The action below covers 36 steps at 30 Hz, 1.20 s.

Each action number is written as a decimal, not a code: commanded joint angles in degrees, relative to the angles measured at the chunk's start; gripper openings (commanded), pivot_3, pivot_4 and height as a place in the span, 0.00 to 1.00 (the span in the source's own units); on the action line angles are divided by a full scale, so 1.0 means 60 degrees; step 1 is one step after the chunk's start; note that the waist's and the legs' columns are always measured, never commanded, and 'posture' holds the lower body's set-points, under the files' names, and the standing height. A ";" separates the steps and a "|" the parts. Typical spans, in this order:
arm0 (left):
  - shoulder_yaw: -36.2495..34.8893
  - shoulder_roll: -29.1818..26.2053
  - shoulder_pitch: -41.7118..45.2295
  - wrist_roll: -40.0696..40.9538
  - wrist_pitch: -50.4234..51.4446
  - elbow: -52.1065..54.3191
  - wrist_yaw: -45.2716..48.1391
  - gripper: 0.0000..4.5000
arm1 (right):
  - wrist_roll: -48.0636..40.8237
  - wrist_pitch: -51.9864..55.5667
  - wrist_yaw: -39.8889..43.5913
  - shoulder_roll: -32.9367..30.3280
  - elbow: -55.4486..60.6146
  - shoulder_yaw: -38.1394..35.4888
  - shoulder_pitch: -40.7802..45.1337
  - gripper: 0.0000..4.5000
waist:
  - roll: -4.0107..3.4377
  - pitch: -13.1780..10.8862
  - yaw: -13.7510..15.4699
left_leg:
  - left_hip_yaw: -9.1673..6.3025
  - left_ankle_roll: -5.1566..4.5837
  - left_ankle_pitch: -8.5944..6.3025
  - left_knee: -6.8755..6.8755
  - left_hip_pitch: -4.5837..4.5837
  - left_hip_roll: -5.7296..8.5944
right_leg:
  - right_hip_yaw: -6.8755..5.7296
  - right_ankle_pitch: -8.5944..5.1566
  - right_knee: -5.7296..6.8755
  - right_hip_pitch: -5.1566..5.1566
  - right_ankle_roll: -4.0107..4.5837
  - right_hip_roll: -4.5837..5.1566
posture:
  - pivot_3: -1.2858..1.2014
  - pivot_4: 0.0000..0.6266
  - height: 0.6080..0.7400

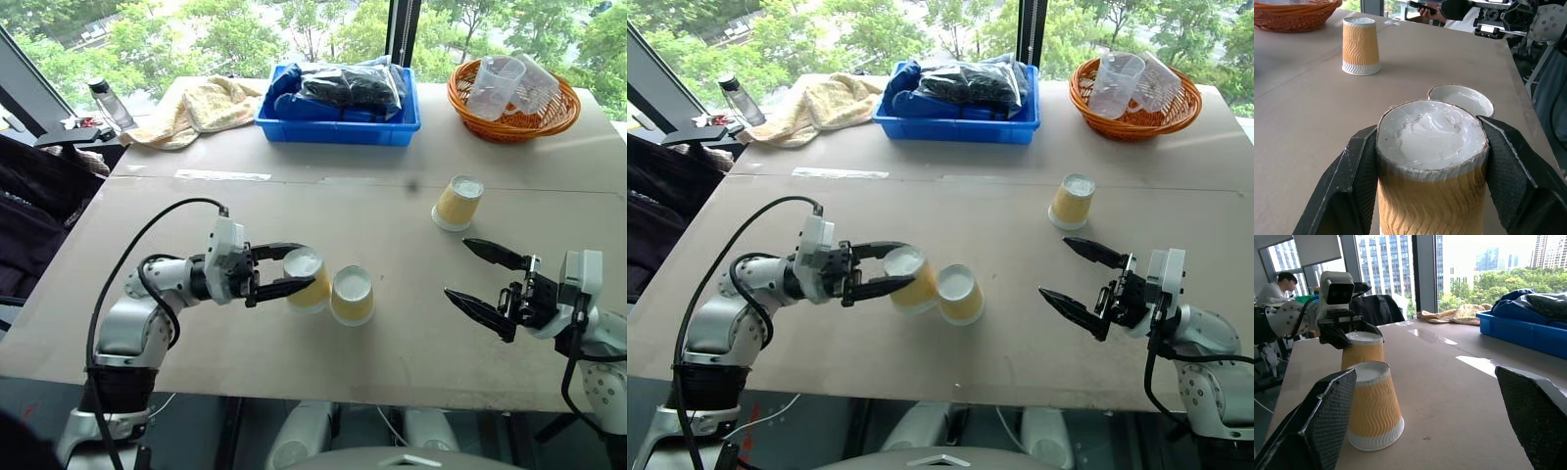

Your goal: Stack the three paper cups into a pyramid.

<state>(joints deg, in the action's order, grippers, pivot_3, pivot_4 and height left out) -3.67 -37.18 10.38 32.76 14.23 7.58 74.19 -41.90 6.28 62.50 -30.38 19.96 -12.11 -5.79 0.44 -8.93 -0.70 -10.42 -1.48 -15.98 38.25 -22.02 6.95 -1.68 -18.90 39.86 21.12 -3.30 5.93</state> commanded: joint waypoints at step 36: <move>0.0445 0.0676 -0.0201 -0.1331 -0.2745 -0.1159 -0.0733 0.99 | -0.0368 0.0588 0.1777 -0.1443 -0.0062 -0.0326 -0.0659 1.00 | -0.0009 0.0005 0.0149 | 0.0003 -0.0003 -0.0002 0.0001 0.0007 0.0000 | -0.0003 0.0001 -0.0010 -0.0014 0.0001 0.0001 | 0.52 0.24 1.00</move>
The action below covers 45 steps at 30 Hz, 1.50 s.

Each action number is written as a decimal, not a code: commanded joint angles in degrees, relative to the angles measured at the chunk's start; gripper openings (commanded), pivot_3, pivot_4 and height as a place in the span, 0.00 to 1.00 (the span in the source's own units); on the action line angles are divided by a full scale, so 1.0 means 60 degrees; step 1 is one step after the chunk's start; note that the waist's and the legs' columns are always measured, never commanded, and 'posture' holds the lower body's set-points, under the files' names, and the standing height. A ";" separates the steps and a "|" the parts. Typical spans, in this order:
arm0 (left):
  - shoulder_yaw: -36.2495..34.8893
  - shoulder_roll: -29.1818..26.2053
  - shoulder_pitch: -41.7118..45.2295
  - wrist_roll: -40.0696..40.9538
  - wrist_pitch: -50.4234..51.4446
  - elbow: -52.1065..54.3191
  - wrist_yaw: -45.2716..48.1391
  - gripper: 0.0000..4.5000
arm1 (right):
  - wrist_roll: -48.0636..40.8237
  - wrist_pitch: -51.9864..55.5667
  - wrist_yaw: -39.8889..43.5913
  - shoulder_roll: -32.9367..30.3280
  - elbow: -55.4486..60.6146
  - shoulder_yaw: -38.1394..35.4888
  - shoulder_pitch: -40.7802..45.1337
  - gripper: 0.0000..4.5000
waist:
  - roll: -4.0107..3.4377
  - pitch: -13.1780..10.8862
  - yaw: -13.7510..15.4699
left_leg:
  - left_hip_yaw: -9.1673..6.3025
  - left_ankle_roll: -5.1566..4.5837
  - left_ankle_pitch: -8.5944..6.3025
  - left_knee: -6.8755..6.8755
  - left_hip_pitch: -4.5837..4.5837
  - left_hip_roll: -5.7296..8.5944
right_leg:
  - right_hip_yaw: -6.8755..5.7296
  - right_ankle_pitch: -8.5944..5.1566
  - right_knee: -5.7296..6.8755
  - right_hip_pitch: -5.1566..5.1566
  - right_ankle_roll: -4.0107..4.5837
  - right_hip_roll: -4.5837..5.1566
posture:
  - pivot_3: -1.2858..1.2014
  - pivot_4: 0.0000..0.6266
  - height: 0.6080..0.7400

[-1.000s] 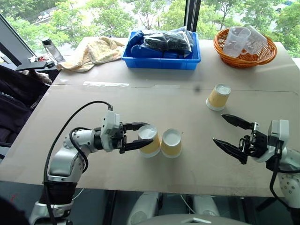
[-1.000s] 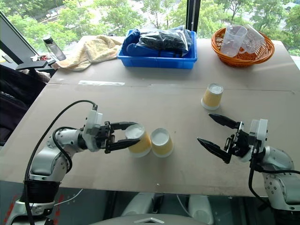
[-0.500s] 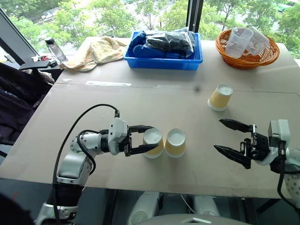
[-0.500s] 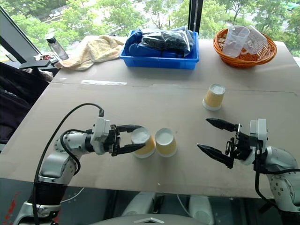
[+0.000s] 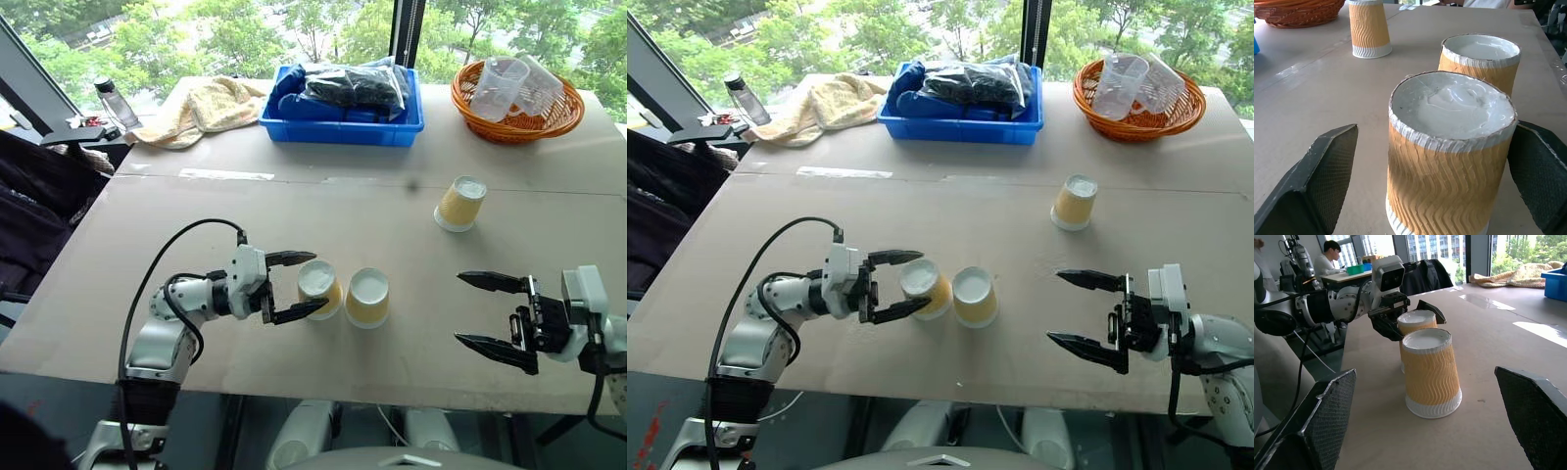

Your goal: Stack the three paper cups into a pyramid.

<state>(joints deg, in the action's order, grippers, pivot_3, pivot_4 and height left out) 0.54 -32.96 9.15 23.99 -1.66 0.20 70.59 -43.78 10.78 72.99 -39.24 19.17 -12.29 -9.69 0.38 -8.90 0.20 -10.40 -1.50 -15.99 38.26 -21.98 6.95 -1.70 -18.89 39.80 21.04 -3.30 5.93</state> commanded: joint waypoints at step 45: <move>-0.4418 -0.5687 0.1195 0.3682 0.5509 0.1200 0.1809 0.99 | 0.4556 -0.2740 -0.6261 0.3249 -0.7253 0.0333 0.6576 1.00 | -0.0053 -0.0036 -0.0472 | 0.0103 0.0005 0.0004 -0.0121 0.0005 -0.0013 | 0.0140 -0.0001 0.0006 0.0107 0.0003 -0.0021 | 0.52 0.24 1.00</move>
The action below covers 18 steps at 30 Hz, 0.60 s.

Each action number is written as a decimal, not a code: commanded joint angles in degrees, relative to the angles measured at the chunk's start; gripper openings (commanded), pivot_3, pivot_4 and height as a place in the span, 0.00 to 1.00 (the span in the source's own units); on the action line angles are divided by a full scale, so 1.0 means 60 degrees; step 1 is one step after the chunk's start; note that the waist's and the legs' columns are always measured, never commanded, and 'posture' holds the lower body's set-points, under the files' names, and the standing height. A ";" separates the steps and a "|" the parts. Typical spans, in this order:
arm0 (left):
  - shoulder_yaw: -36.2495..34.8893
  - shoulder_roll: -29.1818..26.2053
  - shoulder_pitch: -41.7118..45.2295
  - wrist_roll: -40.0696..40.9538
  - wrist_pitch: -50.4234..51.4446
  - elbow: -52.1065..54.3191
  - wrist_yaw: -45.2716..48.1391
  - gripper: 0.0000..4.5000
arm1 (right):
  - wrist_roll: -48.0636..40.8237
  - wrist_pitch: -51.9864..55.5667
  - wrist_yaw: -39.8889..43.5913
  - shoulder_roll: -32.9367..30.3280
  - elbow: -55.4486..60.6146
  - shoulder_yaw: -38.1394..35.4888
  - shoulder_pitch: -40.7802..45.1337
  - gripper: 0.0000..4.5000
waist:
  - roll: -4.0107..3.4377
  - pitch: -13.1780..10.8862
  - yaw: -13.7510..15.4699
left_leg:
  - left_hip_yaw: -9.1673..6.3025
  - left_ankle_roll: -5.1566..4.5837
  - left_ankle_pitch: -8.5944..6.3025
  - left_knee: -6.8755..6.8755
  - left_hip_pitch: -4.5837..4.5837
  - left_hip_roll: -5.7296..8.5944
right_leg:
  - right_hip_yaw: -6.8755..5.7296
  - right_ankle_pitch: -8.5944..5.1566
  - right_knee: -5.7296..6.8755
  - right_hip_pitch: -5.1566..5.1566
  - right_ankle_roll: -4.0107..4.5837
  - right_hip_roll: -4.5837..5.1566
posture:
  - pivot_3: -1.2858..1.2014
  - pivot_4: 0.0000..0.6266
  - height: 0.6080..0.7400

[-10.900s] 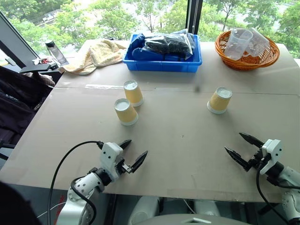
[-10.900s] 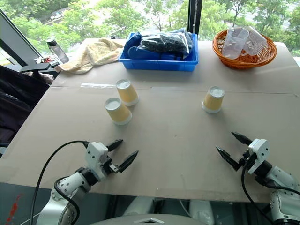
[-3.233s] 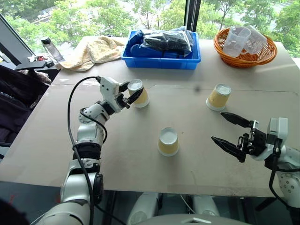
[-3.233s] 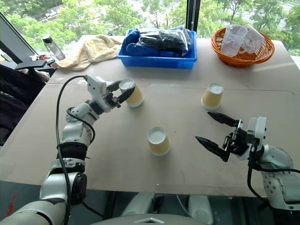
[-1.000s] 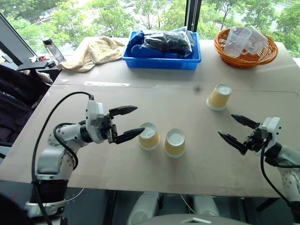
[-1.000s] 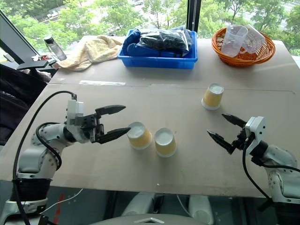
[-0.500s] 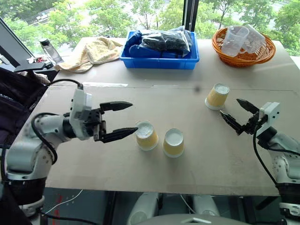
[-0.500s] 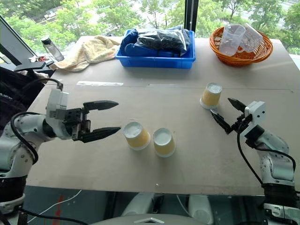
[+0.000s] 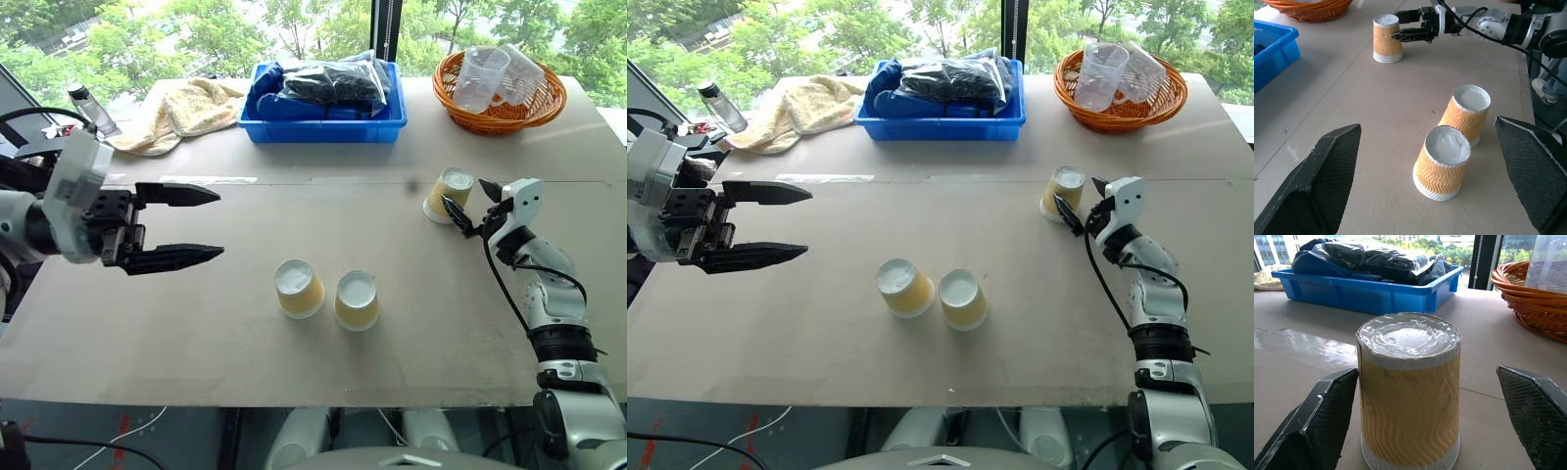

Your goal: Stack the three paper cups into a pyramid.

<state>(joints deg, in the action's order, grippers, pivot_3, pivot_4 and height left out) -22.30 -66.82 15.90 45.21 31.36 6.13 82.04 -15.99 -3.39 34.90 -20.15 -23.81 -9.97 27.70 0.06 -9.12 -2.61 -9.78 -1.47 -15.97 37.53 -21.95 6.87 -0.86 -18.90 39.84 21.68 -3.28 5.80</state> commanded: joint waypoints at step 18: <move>-0.1120 0.0575 0.0213 0.0260 0.0027 0.0177 -0.0751 0.99 | 0.0080 -0.0838 0.0155 0.0275 -0.1382 0.0038 0.1467 1.00 | -0.0001 0.0000 -0.0217 | 0.0003 0.0000 0.0000 -0.0001 0.0005 -0.0001 | 0.0013 0.0000 0.0004 0.0002 0.0000 -0.0004 | 0.52 0.24 1.00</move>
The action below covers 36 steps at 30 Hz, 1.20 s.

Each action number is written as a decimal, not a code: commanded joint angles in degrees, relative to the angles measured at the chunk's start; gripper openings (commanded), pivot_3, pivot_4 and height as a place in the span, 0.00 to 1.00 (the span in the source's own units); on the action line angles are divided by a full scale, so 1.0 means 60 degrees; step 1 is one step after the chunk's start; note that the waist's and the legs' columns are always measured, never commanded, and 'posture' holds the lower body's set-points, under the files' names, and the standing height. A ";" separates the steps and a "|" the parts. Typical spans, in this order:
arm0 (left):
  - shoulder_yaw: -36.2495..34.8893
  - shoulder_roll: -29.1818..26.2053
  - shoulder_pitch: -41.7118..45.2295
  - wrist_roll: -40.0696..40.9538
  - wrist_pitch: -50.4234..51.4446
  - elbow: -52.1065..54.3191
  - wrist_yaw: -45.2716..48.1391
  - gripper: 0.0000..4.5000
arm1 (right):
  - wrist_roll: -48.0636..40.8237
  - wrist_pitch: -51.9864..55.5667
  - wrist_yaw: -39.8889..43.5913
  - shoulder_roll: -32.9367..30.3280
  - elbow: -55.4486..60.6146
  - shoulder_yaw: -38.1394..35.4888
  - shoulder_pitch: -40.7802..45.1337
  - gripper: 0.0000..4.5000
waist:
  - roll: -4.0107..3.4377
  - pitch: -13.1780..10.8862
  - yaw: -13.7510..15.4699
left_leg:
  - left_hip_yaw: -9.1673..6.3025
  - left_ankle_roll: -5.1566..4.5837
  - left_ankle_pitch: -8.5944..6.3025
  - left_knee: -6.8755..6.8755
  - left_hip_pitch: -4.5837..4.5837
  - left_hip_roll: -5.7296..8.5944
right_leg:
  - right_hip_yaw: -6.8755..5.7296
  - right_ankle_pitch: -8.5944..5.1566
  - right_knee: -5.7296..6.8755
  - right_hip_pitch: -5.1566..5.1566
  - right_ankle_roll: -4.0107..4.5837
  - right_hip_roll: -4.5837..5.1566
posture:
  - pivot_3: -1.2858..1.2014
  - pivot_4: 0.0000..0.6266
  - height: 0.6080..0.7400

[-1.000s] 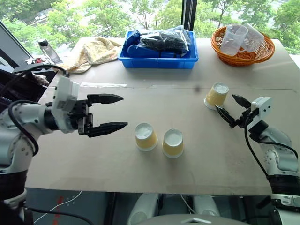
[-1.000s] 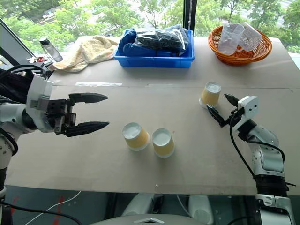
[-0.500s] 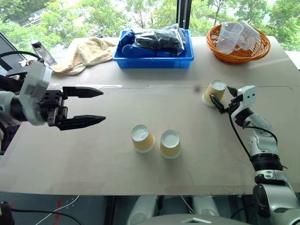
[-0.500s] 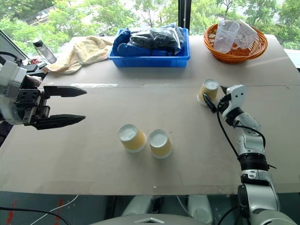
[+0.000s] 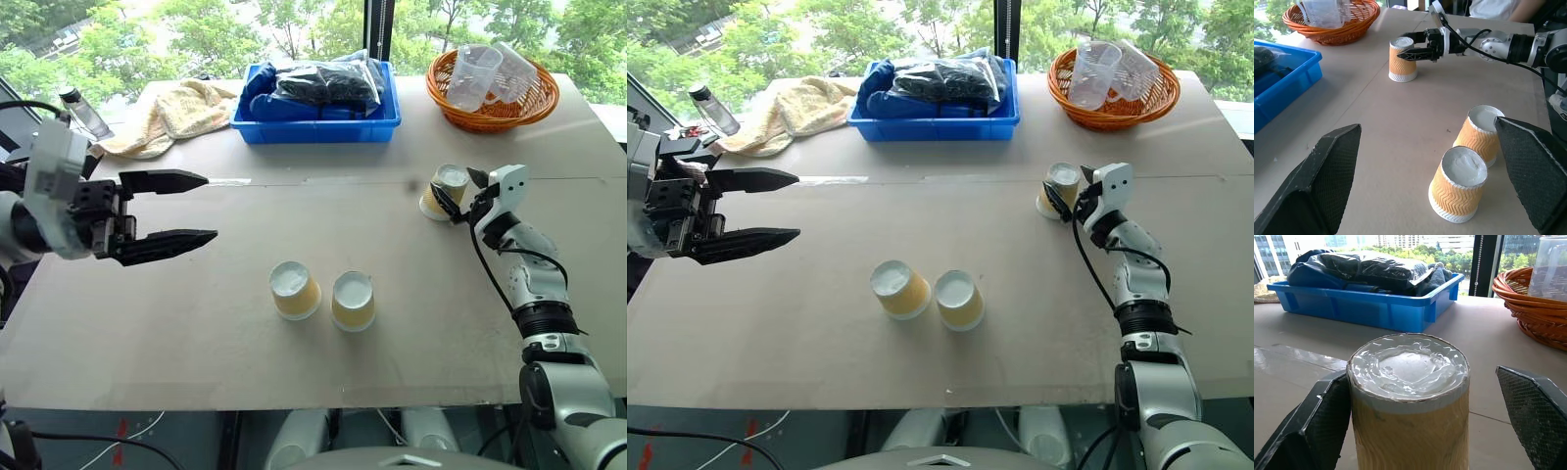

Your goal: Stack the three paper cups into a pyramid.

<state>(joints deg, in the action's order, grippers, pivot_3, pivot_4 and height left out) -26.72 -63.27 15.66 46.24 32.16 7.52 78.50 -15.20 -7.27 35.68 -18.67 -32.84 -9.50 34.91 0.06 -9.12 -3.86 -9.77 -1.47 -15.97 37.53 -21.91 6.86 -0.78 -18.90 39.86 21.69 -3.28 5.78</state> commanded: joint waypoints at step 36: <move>-0.0767 -0.0557 -0.1046 0.0284 0.0603 0.0443 0.1180 1.00 | -0.3693 0.6668 0.3126 -0.0202 0.8683 0.3643 0.0066 0.44 | 0.0009 0.0004 0.0054 | -0.0008 -0.0001 -0.0001 0.0002 -0.0003 -0.0002 | 0.0011 0.0001 0.0001 0.0011 0.0000 -0.0001 | 0.52 0.24 1.00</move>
<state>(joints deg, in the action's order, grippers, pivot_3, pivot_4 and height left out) -29.15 -65.45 9.00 46.41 35.30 8.56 84.98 -36.06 31.87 54.83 -20.41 17.04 12.12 34.46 0.11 -9.09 -3.54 -9.81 -1.47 -15.97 37.53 -21.93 6.85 -0.72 -18.89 39.87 21.76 -3.28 5.77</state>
